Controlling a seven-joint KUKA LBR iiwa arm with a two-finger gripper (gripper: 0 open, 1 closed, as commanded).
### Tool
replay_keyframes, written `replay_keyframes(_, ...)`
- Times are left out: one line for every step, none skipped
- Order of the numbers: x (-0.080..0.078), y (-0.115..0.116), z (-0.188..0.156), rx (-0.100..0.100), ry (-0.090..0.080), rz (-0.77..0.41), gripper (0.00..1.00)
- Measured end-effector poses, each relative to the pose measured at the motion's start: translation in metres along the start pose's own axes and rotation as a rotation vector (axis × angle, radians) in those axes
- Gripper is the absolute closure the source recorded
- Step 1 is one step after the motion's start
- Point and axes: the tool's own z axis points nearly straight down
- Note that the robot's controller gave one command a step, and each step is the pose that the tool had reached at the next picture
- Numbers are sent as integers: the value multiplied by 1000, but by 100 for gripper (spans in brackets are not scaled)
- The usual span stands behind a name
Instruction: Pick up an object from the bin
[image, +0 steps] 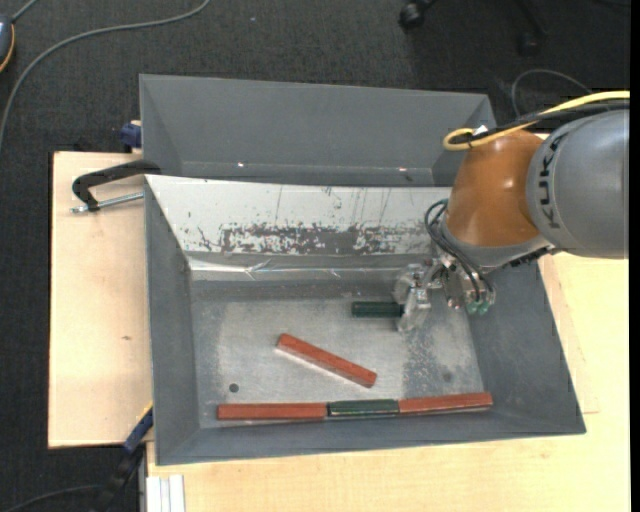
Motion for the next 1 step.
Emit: replay_keyframes(17,-1,-140,1,-6,-15,100)
